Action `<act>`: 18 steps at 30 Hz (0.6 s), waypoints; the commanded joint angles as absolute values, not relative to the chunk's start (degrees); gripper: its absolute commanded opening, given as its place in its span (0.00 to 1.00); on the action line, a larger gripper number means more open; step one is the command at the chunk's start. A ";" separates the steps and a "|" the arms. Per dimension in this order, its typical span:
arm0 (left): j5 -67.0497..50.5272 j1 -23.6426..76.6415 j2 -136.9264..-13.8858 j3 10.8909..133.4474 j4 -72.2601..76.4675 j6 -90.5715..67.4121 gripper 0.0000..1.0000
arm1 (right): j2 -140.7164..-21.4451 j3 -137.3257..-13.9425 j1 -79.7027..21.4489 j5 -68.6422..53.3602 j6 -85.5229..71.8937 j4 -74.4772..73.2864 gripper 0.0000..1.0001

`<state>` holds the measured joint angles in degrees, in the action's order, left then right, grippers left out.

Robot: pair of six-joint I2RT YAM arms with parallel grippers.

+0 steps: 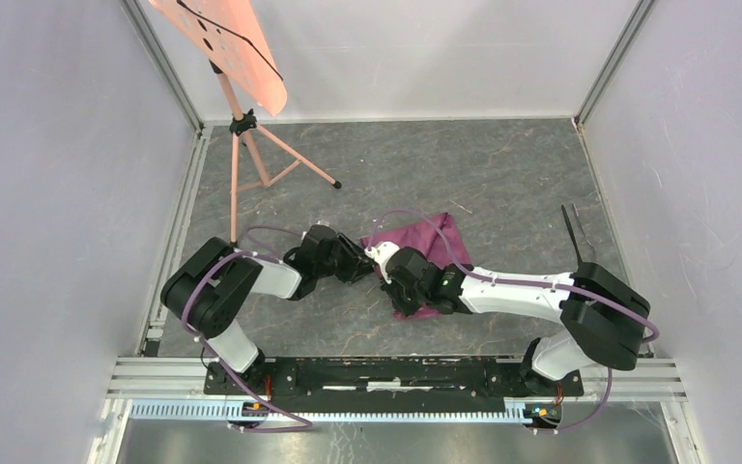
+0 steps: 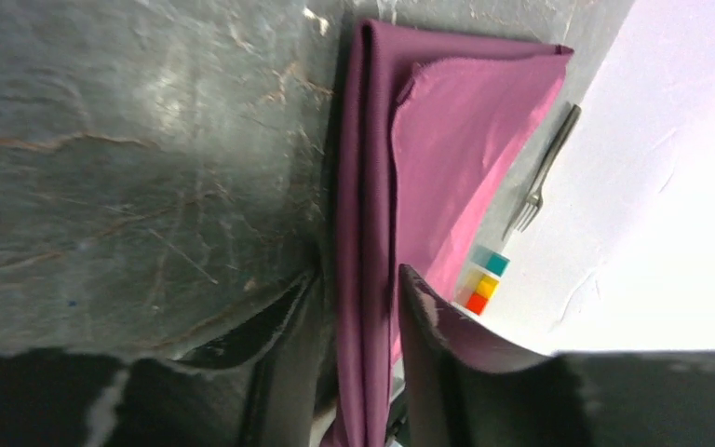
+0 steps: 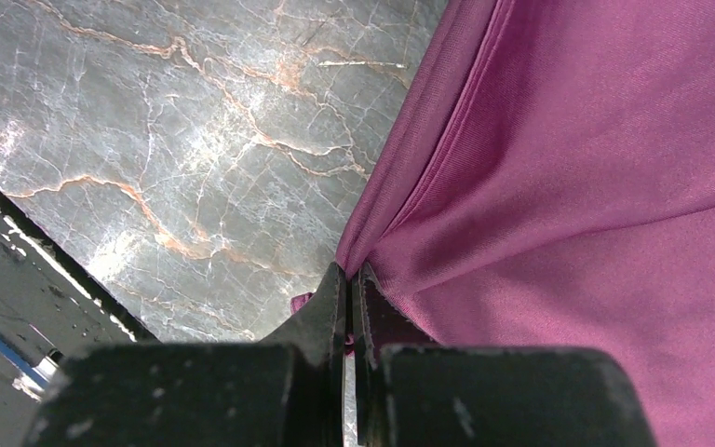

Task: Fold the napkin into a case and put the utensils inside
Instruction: Pick up the upper triangle-folded napkin from the center of the board, then turn over the upper triangle folded napkin at the center of the board.

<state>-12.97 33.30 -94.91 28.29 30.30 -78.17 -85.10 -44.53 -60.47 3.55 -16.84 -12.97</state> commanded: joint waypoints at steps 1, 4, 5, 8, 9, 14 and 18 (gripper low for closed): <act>-6.62 33.41 -92.44 27.70 29.13 -75.77 0.36 | -82.99 -44.56 -60.24 2.05 -15.10 -10.43 0.00; -6.06 32.99 -90.11 29.05 24.16 -72.71 0.17 | -82.93 -44.95 -60.42 0.61 -14.33 -10.45 0.00; -6.13 32.83 -89.27 29.20 22.91 -72.22 0.11 | -82.87 -45.00 -60.59 0.26 -14.18 -10.46 0.00; -6.12 31.73 -84.03 29.13 15.68 -70.73 0.02 | -82.38 -45.79 -62.02 0.16 -13.70 -10.28 0.00; -5.80 31.02 -80.91 29.25 11.05 -70.37 0.02 | -82.43 -46.54 -62.78 0.17 -13.54 -10.28 0.00; 2.23 26.25 -56.06 33.16 -28.58 -68.53 0.02 | -86.06 -51.95 -68.49 -8.55 -17.13 -4.64 0.00; 16.87 25.31 -40.01 46.99 -58.88 -64.91 0.02 | -93.13 -60.12 -73.68 -20.48 -23.40 7.65 0.00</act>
<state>-0.54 26.74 -52.25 33.54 -24.86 -71.11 -87.74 -52.38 -69.08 -5.80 -16.97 -5.82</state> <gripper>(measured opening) 0.042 0.012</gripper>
